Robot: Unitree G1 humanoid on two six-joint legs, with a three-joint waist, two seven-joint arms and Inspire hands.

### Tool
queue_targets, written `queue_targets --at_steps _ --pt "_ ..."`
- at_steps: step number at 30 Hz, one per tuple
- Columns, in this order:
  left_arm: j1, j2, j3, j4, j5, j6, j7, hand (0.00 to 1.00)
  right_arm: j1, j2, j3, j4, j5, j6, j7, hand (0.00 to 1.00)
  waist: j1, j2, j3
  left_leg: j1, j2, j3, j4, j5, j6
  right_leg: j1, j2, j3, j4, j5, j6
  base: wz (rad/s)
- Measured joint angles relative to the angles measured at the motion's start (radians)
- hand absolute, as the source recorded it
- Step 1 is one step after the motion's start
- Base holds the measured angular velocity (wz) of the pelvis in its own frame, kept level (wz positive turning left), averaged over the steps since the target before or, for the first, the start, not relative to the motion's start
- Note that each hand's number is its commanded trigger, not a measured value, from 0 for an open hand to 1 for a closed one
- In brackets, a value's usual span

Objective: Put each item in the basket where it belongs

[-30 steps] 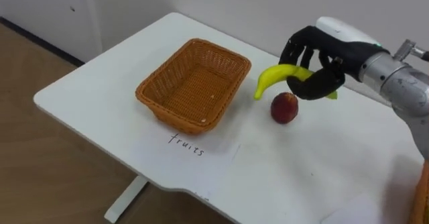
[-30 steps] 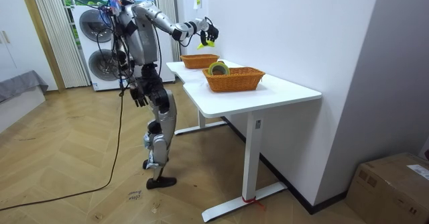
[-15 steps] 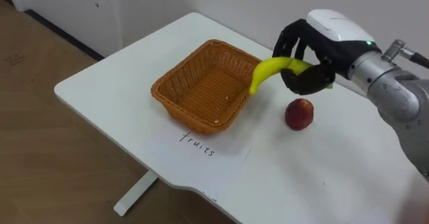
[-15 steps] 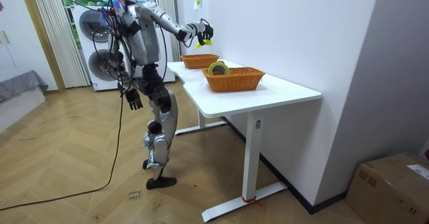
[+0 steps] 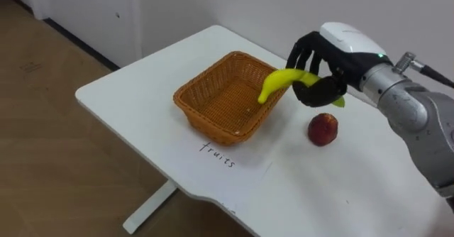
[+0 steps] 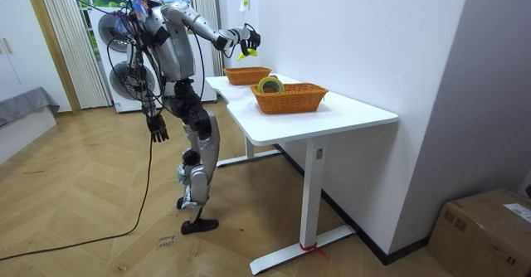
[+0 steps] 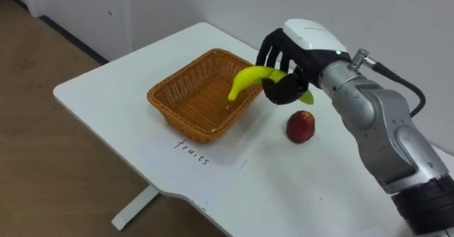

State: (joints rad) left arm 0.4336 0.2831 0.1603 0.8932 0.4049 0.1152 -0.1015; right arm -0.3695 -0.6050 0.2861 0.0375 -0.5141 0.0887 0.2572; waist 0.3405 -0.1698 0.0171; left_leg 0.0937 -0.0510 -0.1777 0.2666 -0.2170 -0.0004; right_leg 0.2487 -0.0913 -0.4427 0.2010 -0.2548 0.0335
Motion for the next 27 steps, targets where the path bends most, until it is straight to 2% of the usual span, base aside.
queue_targets --at_steps 3,9,13,21,27 --pt "0.011 0.0 0.01 -0.005 0.0 0.01 -0.019 0.0 0.0 0.002 0.0 0.026 -0.002 0.003 -0.009 1.0 0.015 -0.008 -0.0032 -0.003 -0.003 -0.004 0.002 -0.001 0.002 -0.001 -0.001 -0.002 0.002 0.0 0.0 0.05" --pt "0.01 0.004 0.033 -0.014 0.0 0.01 -0.023 0.0 0.0 0.004 0.013 0.056 -0.002 0.016 -0.036 1.0 0.049 -0.012 -0.0039 -0.002 -0.012 -0.022 0.001 -0.002 0.004 0.009 -0.008 -0.025 0.002 -0.004 0.007 0.1" --pt "0.014 0.005 0.036 -0.014 0.0 0.016 -0.024 0.0 0.0 0.004 0.015 0.073 -0.003 0.036 -0.038 1.0 0.058 -0.014 -0.0044 -0.004 -0.018 -0.034 0.001 -0.003 0.005 0.012 -0.011 -0.029 0.001 -0.008 0.012 0.08" --pt "0.017 0.007 0.04 -0.014 0.0 0.03 -0.023 0.0 -0.02 0.004 0.051 0.168 -0.011 0.048 -0.058 1.0 0.071 -0.015 -0.0051 -0.007 -0.023 -0.049 0.003 -0.003 0.005 0.017 -0.012 -0.045 -0.001 -0.01 0.014 0.05" --pt "0.04 0.026 0.08 -0.014 0.0 0.039 -0.023 0.0 -0.035 0.003 0.054 0.22 -0.011 0.073 -0.058 1.0 0.08 -0.032 -0.0132 -0.018 -0.032 -0.074 0.005 -0.002 0.007 0.019 -0.013 -0.065 -0.012 -0.01 0.015 0.11"
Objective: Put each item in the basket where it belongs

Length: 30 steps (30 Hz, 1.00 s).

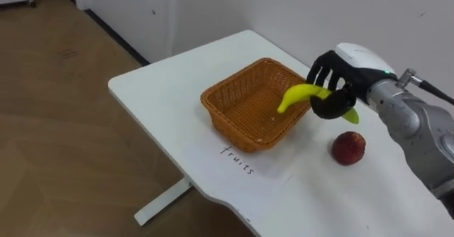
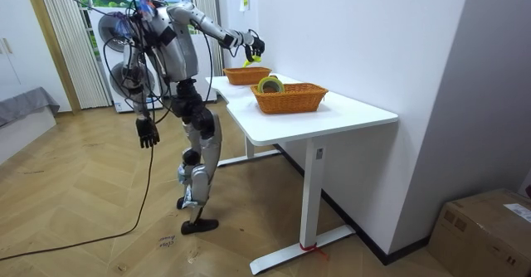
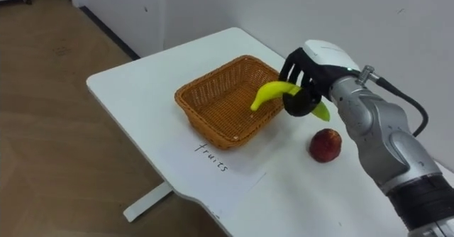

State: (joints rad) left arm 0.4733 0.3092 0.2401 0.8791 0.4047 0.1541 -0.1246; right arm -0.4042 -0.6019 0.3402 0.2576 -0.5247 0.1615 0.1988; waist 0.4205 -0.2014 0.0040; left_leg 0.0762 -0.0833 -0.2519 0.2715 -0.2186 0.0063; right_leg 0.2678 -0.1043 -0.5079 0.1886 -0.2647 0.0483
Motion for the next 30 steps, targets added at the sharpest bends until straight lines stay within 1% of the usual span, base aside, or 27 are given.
queue_targets --at_steps 3,6,11,14,18,21,24,27,28,30 --pt "0.001 0.003 0.0 0.0 0.0 -0.001 0.0 0.0 -0.048 -0.006 0.03 0.062 0.0 0.004 0.0 1.0 -0.001 -0.001 0.0003 -0.008 -0.001 -0.01 0.002 0.001 -0.001 0.0 0.001 -0.014 0.0 0.0 0.0 0.13" --pt "0.003 0.004 -0.001 0.001 0.0 -0.001 0.0 0.0 -0.064 -0.011 0.041 0.074 -0.001 0.003 0.0 1.0 0.002 -0.001 0.0002 -0.018 0.0 -0.015 0.003 0.001 -0.002 -0.008 0.003 -0.019 0.001 0.0 0.0 0.07" --pt "0.008 0.005 -0.001 -0.001 0.0 -0.001 0.0 0.0 -0.068 -0.011 0.051 0.074 -0.015 0.004 -0.002 1.0 0.005 -0.001 0.0003 -0.032 -0.002 -0.021 0.003 0.001 -0.002 -0.017 0.002 -0.025 0.002 0.0 0.0 0.05" --pt "0.009 0.011 -0.005 -0.003 0.0 -0.001 0.001 0.0 -0.073 -0.011 0.065 0.08 -0.014 0.003 -0.026 1.0 0.009 0.0 0.0006 -0.034 -0.003 -0.03 0.003 0.001 -0.003 -0.017 0.002 -0.037 0.002 0.0 0.0 0.09" --pt "0.011 0.017 -0.009 -0.017 -0.001 -0.011 0.006 0.0 -0.082 -0.012 0.074 0.086 -0.014 -0.001 -0.047 1.0 0.01 -0.001 0.0013 -0.052 -0.012 -0.057 0.004 0.006 -0.005 -0.018 0.001 -0.058 0.002 0.0 0.0 0.2" --pt "0.011 0.019 -0.009 -0.018 -0.001 -0.011 0.008 0.0 -0.088 -0.012 0.074 0.09 -0.014 -0.007 -0.068 1.0 0.018 -0.001 0.002 -0.062 -0.017 -0.076 0.004 0.009 -0.005 -0.025 0.0 -0.072 0.001 0.0 0.0 0.21" --pt "0.011 0.019 -0.008 -0.019 -0.002 -0.011 0.008 0.0 -0.092 -0.012 0.074 0.102 -0.017 -0.01 -0.083 1.0 0.032 -0.005 0.0062 -0.068 -0.02 -0.09 0.004 0.01 -0.007 -0.028 0.001 -0.074 0.001 0.0 0.001 0.15" --pt "0.011 0.019 -0.008 -0.02 -0.001 -0.011 0.007 0.0 -0.092 -0.012 0.074 0.107 -0.028 -0.009 -0.104 1.0 0.047 -0.011 0.0093 -0.078 -0.024 -0.108 0.003 0.013 -0.009 -0.035 0.001 -0.09 0.001 -0.001 0.002 0.16" --pt "0.011 0.017 -0.008 -0.025 -0.001 -0.011 0.007 0.0 -0.092 -0.012 0.074 0.113 -0.028 -0.01 -0.111 1.0 0.05 -0.013 0.0085 -0.084 -0.027 -0.112 0.003 0.015 -0.009 -0.04 0.001 -0.096 0.001 -0.001 0.002 0.2" --pt "0.012 0.015 -0.008 -0.033 -0.001 -0.012 0.006 0.0 -0.094 -0.012 0.074 0.118 -0.028 -0.01 -0.113 1.0 0.056 -0.011 0.0098 -0.089 -0.031 -0.12 0.003 0.018 -0.008 -0.041 0.0 -0.097 0.0 -0.001 0.002 0.17"
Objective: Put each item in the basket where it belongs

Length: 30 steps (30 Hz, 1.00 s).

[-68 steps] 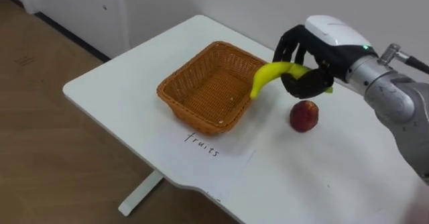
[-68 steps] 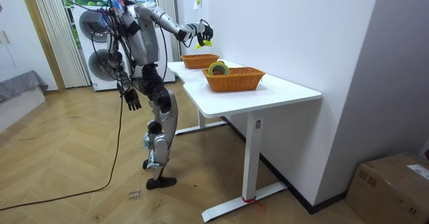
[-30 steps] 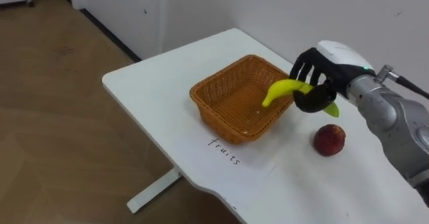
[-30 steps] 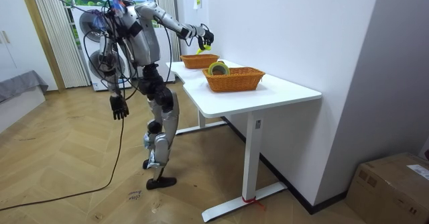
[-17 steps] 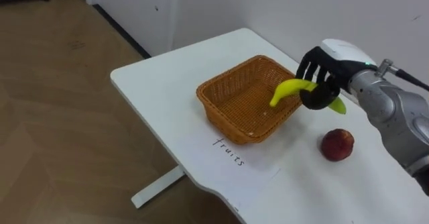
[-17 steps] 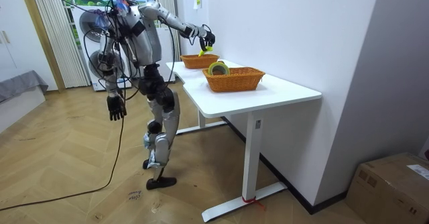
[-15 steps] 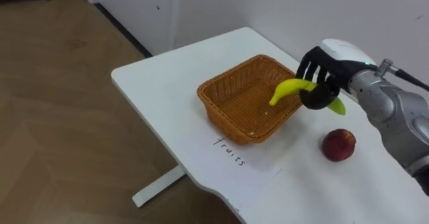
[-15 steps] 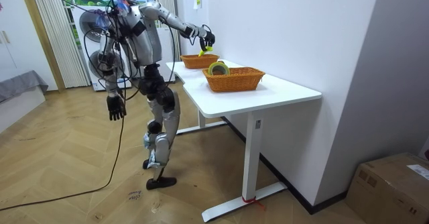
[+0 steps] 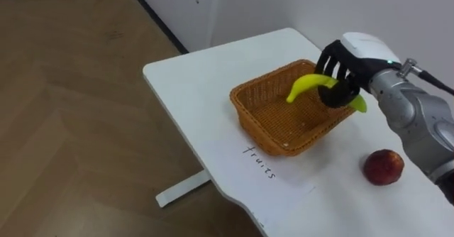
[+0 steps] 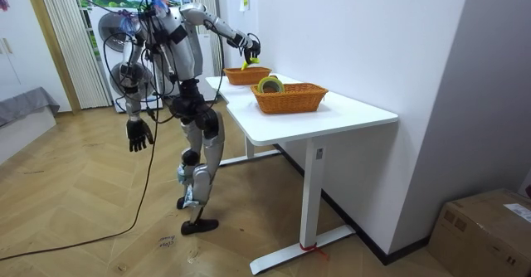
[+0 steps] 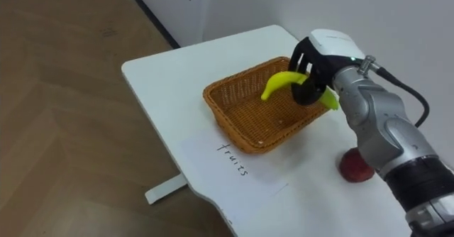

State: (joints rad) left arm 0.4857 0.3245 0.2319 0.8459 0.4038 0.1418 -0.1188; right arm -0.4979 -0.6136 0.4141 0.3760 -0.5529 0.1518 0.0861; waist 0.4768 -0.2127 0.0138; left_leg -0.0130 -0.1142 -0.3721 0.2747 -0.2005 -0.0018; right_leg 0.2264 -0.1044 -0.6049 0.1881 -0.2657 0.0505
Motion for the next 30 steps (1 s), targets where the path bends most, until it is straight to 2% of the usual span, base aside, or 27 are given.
queue_targets --at_steps 1,2,3,4,9,18,30 --pt "0.002 0.0 0.0 -0.007 0.0 0.0 0.0 0.0 0.0 0.0 0.001 0.002 0.0 0.0 0.0 0.9 0.005 0.002 0.0015 -0.002 -0.002 -0.004 0.0 0.001 0.0 0.0 -0.001 0.001 0.0 0.0 0.0 0.14" --pt "0.003 0.0 0.0 -0.012 0.0 0.0 0.0 0.0 0.0 0.0 0.001 0.003 0.0 0.0 0.0 0.53 0.008 0.003 0.0024 -0.002 -0.003 -0.006 0.0 0.001 0.001 0.0 -0.001 0.001 0.0 0.0 0.0 0.09" --pt "0.003 0.0 0.0 -0.021 -0.001 0.001 0.0 0.0 0.0 0.0 0.002 0.004 0.0 -0.001 0.0 0.33 0.018 0.005 0.004 -0.004 -0.003 -0.01 0.0 0.001 0.001 -0.001 -0.001 -0.001 0.0 0.0 0.0 0.07" --pt "0.003 0.0 0.0 -0.03 -0.001 0.0 0.001 0.0 0.0 0.0 0.002 0.006 0.0 -0.001 0.0 0.0 0.022 0.005 0.0041 -0.009 -0.004 -0.013 0.001 0.001 0.0 -0.004 -0.001 -0.003 0.0 0.0 0.0 0.08" --pt "0.003 -0.001 0.0 -0.038 0.0 0.001 0.001 0.0 0.0 0.0 0.004 0.007 0.0 -0.009 0.0 0.0 0.028 0.007 0.0056 -0.014 -0.006 -0.019 0.001 0.002 0.0 -0.006 0.0 -0.005 0.0 0.0 0.0 0.06" --pt "-0.003 -0.002 0.001 -0.051 -0.001 0.005 0.002 0.0 0.0 0.0 0.047 0.007 0.0 0.002 -0.006 0.0 0.053 0.008 0.0055 -0.012 -0.007 -0.019 0.008 0.002 0.0 -0.007 -0.001 0.001 0.0 0.0 0.0 0.0" --pt "-0.014 -0.004 0.0 -0.051 0.0 0.008 0.007 0.0 0.0 0.001 0.047 0.007 -0.01 0.002 -0.008 0.0 0.048 0.021 0.005 -0.011 -0.003 0.002 0.01 0.002 0.0 -0.01 -0.002 0.015 0.001 0.0 0.0 -0.05"
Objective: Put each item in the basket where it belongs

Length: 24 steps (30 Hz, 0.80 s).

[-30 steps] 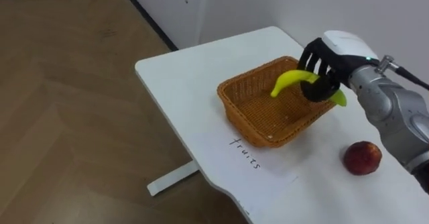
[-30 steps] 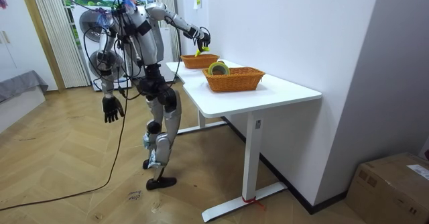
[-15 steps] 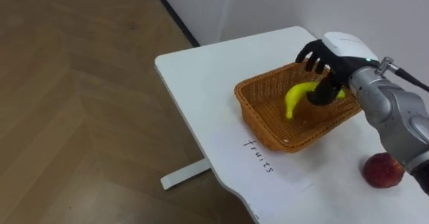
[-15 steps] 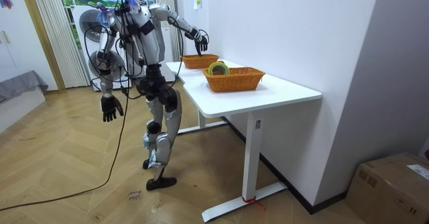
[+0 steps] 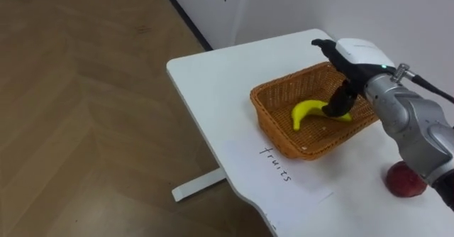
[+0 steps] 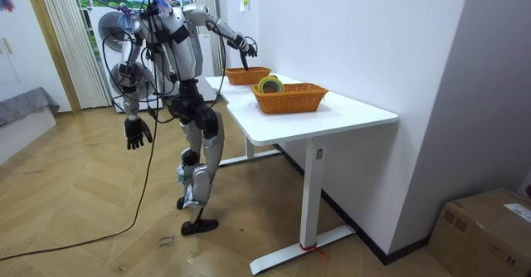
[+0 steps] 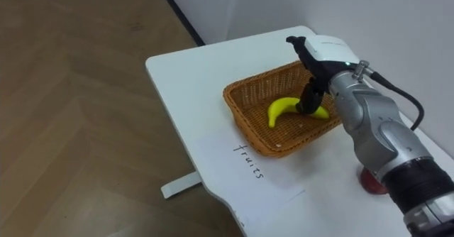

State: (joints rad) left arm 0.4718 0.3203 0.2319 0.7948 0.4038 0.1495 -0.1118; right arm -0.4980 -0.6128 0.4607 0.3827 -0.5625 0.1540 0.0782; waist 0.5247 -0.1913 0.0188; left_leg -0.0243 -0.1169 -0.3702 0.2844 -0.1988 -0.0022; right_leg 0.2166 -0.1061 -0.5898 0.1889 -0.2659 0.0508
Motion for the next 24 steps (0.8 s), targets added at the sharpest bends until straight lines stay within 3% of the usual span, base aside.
queue_targets --at_steps 5,9,12,17,19,24 --pt "-0.001 -0.005 -0.001 -0.01 -0.001 0.003 0.002 0.0 0.0 0.0 0.0 -0.002 -0.002 0.0 0.0 0.0 -0.006 0.002 -0.0011 -0.001 0.001 0.009 0.003 0.0 0.0 -0.004 -0.002 0.009 0.003 0.0 0.0 -0.05" --pt "-0.001 -0.026 -0.005 -0.01 -0.01 0.004 0.014 0.0 -0.001 0.0 -0.003 -0.003 0.0 -0.001 -0.002 0.0 -0.032 0.025 -0.0093 0.004 -0.003 0.015 0.005 0.004 0.006 -0.009 -0.013 0.018 0.026 -0.001 0.002 -0.02" --pt "0.002 -0.03 -0.014 -0.009 -0.022 0.003 0.014 0.0 -0.001 0.0 -0.017 -0.025 0.04 -0.004 -0.003 0.0 -0.06 0.039 -0.008 0.017 -0.002 0.031 -0.002 0.007 0.011 -0.008 -0.02 0.037 0.037 -0.003 0.005 -0.15" --pt "0.0 -0.04 -0.013 -0.009 -0.022 0.001 0.021 0.0 -0.001 0.0 -0.096 -0.065 0.222 -0.022 -0.004 0.0 -0.105 0.052 -0.0117 0.025 0.005 0.072 -0.011 0.011 0.018 -0.026 -0.03 0.073 0.055 -0.003 0.006 -0.26" --pt "0.0 -0.056 -0.012 -0.008 -0.021 0.002 0.034 0.0 -0.001 0.0 -0.152 -0.071 0.353 -0.022 -0.004 0.0 -0.13 0.06 -0.0086 0.035 0.007 0.098 -0.014 0.01 0.023 -0.027 -0.032 0.106 0.057 -0.003 0.006 -0.31" --pt "0.0 -0.065 -0.011 -0.006 -0.02 0.004 0.047 0.0 0.007 0.0 -0.251 -0.083 0.642 -0.021 -0.043 0.0 -0.187 0.067 -0.0106 0.046 0.008 0.124 -0.013 0.01 0.027 -0.015 -0.034 0.126 0.058 -0.001 0.009 -0.16"
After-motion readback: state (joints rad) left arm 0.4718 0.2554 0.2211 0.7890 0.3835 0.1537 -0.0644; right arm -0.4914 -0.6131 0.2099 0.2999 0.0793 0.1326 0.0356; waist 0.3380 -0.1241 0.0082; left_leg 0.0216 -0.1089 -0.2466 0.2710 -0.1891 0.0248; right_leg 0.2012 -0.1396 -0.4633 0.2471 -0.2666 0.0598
